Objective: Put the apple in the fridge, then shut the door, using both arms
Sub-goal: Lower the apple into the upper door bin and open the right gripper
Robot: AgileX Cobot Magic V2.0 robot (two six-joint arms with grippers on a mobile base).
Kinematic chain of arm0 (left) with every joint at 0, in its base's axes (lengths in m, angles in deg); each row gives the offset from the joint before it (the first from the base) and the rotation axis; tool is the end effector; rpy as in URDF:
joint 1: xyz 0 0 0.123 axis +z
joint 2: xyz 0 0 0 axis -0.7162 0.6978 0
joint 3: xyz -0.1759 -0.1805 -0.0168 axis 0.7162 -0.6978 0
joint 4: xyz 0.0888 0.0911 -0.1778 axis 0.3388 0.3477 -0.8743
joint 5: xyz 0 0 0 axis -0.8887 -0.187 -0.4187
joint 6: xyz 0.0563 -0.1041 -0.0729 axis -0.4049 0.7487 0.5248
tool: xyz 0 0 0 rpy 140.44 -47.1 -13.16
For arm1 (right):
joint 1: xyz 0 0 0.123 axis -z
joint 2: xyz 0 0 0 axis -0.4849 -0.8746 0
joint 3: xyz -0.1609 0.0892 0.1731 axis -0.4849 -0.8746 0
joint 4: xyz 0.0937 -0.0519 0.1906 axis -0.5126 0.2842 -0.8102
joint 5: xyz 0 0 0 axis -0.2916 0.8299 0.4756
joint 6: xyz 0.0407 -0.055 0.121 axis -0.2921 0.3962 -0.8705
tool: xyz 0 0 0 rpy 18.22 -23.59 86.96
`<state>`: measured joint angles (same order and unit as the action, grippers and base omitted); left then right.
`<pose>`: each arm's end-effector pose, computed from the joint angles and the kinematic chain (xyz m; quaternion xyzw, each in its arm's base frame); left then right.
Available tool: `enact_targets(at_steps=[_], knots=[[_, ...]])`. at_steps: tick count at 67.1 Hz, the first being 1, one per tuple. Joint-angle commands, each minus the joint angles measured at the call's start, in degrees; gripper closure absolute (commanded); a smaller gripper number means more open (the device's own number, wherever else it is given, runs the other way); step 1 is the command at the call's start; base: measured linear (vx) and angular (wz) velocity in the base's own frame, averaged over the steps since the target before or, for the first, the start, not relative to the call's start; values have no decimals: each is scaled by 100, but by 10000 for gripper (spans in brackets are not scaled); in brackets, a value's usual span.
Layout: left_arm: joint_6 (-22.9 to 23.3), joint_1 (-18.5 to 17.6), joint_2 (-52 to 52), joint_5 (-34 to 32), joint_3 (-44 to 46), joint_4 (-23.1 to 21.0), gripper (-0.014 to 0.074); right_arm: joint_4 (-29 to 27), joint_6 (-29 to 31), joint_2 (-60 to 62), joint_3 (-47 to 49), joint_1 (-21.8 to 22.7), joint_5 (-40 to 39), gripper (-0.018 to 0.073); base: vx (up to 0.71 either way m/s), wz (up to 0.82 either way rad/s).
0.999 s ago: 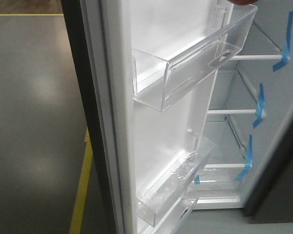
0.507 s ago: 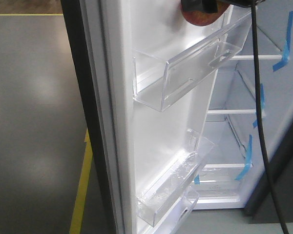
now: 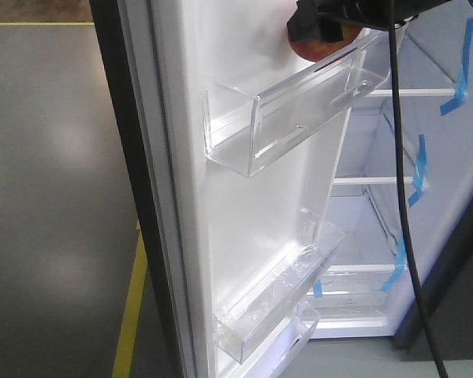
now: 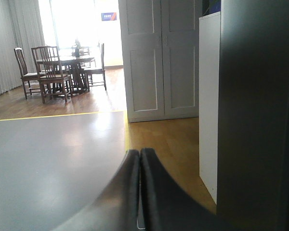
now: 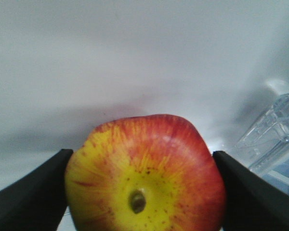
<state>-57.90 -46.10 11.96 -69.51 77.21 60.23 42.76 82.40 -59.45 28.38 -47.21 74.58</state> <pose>0.1034 -0.0007 0.2081 -0.0072 0.6857 -0.0121 0.7278 0.3305 0.1340 0.3960 -0.2340 0.8588 0.1197 0.4397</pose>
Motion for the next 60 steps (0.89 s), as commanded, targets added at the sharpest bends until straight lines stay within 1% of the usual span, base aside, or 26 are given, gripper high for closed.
enact_targets(at_steps=[1,9,18,22,26,34,41,49,60], knots=[[26,-17,-84,-409,94,-63,603,74,22,291,191,33,-348,-62,0,0],[26,-17,-84,-409,94,-63,603,80,17,458,191,33,-332,-74,0,0],[26,-17,-84,-409,94,-63,603,63,-143,771,179,33,-61,-64,0,0],[26,-17,-84,-409,94,-63,603,-16,-179,943,99,28,86,-53,0,0],[26,-17,-84,-409,94,-63,603,-157,-74,1249,-140,-29,-44,-40,0,0],[26,-17,-84,-409,94,-63,603,-405,117,2025,-1116,-133,-678,-19,0,0],[26,-17,-84,-409,94,-63,603,-708,260,2672,-2043,-121,-972,-17,0,0],[26,-17,-84,-409,94,-63,603,-736,291,3399,-3095,-121,-1099,-17,0,0],[26,-17,-84,-409,94,-63,603,-730,290,4402,-4306,-121,-1098,-17,0,0]])
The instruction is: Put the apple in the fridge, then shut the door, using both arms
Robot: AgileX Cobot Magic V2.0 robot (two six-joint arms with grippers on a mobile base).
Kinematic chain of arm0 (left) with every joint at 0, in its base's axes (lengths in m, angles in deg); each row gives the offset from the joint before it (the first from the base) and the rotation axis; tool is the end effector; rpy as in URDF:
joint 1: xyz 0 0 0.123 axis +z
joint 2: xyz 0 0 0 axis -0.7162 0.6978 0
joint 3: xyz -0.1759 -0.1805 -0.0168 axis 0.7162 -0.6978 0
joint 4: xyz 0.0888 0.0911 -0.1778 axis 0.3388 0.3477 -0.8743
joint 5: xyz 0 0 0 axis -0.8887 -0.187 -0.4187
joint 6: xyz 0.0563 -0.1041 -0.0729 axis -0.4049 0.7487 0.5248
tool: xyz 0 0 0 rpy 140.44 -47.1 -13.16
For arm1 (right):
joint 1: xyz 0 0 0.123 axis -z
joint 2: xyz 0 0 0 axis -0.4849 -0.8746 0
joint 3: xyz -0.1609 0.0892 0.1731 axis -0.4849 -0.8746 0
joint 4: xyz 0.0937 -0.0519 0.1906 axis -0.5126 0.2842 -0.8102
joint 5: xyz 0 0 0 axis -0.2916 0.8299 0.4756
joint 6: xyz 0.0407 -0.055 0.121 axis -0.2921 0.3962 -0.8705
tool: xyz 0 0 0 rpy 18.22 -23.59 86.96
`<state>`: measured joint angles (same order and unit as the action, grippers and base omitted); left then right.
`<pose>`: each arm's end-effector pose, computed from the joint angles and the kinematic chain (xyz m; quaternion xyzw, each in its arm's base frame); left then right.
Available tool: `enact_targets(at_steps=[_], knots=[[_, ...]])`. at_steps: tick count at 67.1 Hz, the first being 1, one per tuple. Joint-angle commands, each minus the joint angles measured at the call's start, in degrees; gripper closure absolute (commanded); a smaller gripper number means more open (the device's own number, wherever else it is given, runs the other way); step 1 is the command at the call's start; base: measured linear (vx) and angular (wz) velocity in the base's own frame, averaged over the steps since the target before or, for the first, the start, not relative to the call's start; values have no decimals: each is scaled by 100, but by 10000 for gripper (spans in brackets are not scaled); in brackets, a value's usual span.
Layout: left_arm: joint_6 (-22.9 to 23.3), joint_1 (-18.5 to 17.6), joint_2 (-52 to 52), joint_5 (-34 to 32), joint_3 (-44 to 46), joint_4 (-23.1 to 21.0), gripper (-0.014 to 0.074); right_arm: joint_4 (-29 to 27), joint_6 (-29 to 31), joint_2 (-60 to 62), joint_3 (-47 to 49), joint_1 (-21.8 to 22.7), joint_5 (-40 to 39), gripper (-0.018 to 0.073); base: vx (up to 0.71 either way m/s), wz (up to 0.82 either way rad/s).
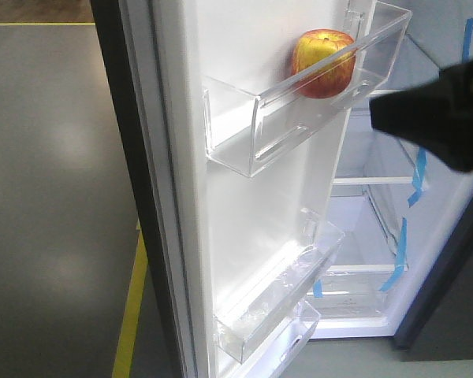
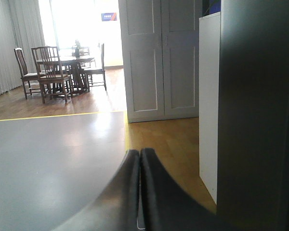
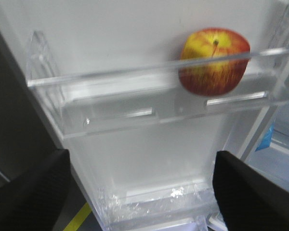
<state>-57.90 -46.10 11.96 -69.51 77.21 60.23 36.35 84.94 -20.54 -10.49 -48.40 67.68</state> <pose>0.1034 -0.0007 0.2081 -0.0072 0.6857 -0.0121 0.7278 0.1742 0.0976 0.3932 -0.2393 0.8214 0.1706 0.4888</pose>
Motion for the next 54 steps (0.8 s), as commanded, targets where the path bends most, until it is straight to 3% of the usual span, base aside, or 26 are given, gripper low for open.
enact_targets(at_steps=[1,25,54], knots=[[26,-17,-84,-409,94,-63,603,-95,27,594,-513,-1,-407,-17,0,0],[26,-17,-84,-409,94,-63,603,-474,-105,2416,-2532,-1,-326,-17,0,0],[26,-17,-84,-409,94,-63,603,-990,-308,3766,-3994,-1,316,-17,0,0]])
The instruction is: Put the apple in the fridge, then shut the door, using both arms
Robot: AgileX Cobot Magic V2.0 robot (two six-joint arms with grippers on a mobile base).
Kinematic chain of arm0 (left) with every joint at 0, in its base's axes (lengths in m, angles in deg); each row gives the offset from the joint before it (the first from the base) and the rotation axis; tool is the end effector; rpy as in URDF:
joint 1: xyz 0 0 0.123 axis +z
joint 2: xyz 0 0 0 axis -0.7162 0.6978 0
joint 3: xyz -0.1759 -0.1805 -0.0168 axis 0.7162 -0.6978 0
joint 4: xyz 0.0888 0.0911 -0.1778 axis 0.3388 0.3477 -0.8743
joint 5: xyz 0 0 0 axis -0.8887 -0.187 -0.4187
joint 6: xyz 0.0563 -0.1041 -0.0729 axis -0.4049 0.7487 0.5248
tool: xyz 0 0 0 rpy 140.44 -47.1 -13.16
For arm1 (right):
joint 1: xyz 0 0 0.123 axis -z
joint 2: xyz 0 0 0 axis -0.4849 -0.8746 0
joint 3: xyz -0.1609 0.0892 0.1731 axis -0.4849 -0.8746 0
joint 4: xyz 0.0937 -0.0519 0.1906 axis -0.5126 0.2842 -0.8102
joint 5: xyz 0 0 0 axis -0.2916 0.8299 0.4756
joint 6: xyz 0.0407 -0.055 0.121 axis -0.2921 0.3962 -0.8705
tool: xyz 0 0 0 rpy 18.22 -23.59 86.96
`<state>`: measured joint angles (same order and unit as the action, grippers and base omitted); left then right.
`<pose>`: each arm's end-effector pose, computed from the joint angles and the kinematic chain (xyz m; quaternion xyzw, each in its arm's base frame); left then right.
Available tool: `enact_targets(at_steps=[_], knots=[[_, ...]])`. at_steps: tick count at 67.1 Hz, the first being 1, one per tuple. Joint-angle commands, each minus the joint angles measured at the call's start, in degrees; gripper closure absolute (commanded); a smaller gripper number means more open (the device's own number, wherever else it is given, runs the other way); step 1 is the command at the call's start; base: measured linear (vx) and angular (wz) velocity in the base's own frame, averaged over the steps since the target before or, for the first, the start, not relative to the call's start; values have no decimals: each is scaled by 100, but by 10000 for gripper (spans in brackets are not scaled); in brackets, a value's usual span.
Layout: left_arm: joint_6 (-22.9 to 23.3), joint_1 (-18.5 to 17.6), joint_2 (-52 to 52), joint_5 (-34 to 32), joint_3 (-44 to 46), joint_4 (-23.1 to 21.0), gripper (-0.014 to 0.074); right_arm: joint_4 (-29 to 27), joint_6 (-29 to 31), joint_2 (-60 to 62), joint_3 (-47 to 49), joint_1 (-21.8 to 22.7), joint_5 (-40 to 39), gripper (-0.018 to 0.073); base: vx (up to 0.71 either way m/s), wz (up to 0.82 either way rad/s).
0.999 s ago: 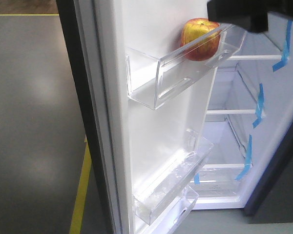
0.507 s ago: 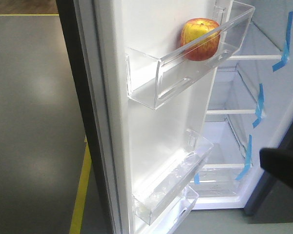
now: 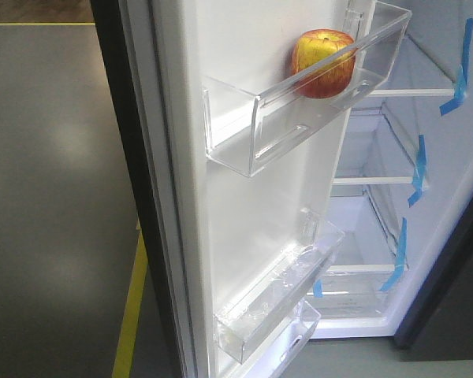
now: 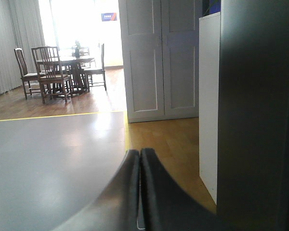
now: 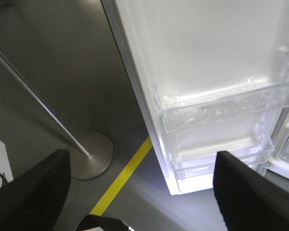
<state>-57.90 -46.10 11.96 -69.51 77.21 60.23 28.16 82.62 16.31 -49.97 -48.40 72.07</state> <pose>0.1034 -0.0007 0.2081 -0.0072 0.6857 -0.0121 0.7278 0.0549 0.0740 0.2642 -0.2225 0.8433 0.2472 0.4222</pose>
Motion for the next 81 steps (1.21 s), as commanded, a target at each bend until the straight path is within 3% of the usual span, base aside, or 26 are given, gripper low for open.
enact_targets(at_steps=[1,48,59,70,81], knots=[[26,-17,-84,-409,94,-63,603,-171,-93,105,-72,-1,-96,-17,0,0],[26,-17,-84,-513,94,-63,603,-168,-247,309,-453,-1,391,-17,0,0],[714,-17,-77,-616,166,-375,603,-168,-247,309,-453,-1,391,-17,0,0],[918,-17,146,-518,963,-350,603,-168,-241,309,-453,-1,390,-17,0,0],[898,-17,1065,349,2261,-254,603,-168,-241,309,-453,-1,390,-17,0,0]])
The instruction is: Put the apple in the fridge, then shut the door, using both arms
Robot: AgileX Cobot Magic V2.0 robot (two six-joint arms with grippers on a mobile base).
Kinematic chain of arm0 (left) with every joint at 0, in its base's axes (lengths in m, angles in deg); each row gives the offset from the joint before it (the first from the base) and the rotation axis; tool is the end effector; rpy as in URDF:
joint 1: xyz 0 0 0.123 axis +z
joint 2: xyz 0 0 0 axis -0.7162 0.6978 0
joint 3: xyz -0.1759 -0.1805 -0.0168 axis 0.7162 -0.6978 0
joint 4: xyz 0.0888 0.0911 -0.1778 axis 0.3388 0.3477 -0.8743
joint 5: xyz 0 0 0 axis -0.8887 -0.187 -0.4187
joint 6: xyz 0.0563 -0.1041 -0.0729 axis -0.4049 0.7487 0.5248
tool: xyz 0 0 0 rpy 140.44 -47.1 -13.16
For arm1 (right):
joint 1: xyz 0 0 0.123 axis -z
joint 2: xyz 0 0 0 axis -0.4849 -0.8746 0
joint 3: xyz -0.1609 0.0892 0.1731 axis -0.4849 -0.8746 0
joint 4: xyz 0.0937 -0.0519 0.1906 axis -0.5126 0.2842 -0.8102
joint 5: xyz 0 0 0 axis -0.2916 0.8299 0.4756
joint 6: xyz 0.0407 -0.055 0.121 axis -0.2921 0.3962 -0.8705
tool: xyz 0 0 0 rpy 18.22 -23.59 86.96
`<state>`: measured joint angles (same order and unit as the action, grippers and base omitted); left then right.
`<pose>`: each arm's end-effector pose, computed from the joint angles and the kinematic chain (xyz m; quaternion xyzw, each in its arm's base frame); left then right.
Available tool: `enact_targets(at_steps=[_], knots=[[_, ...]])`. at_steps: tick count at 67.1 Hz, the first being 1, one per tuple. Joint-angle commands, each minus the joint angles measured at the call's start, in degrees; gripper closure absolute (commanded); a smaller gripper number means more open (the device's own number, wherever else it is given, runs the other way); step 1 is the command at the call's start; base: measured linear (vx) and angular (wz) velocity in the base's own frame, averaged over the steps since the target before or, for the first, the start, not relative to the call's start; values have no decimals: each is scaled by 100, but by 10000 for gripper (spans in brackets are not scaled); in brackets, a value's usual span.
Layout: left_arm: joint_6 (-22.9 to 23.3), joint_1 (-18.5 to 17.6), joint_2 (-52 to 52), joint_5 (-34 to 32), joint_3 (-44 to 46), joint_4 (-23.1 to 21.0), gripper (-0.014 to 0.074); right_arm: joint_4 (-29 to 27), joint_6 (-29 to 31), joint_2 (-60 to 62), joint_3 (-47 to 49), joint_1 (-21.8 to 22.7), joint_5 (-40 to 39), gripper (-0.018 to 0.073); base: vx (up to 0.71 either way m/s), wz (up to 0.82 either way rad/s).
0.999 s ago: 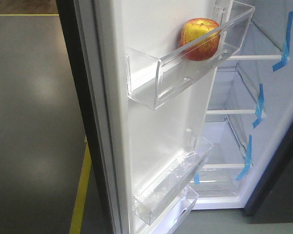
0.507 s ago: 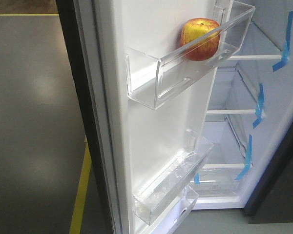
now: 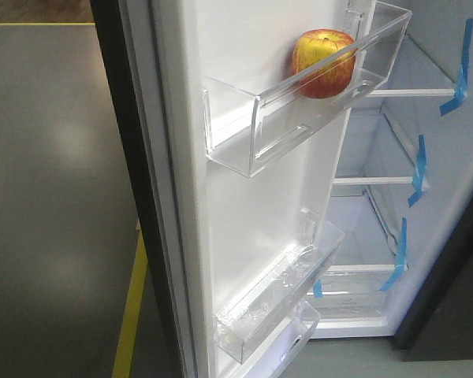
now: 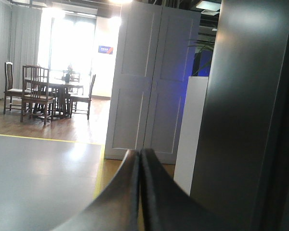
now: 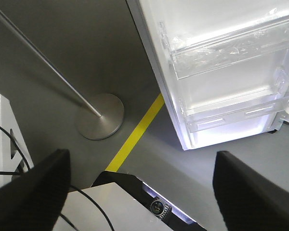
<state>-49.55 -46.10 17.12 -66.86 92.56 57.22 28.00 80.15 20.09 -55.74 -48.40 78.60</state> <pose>0.0947 -0.0010 0.2860 -0.0686 0.6327 -0.0899 0.7661 0.0374 0.0718 0.2278 -0.2205 0.8742 0.2534 0.3507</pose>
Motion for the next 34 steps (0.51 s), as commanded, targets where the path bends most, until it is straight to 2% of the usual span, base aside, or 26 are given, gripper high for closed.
enact_targets(at_steps=[1,12,23,34], knots=[[62,-17,644,169,840,86,603,-152,6,-68,123,-1,-263,-17,0,0],[55,-17,1917,1500,2159,612,603,-152,6,-68,123,-1,-263,-17,0,0],[-287,-17,3072,2687,3172,666,603,-152,6,-68,123,-1,-269,-17,0,0],[-763,-17,3985,3295,3702,666,603,-152,6,-68,123,-1,-269,-17,0,0]])
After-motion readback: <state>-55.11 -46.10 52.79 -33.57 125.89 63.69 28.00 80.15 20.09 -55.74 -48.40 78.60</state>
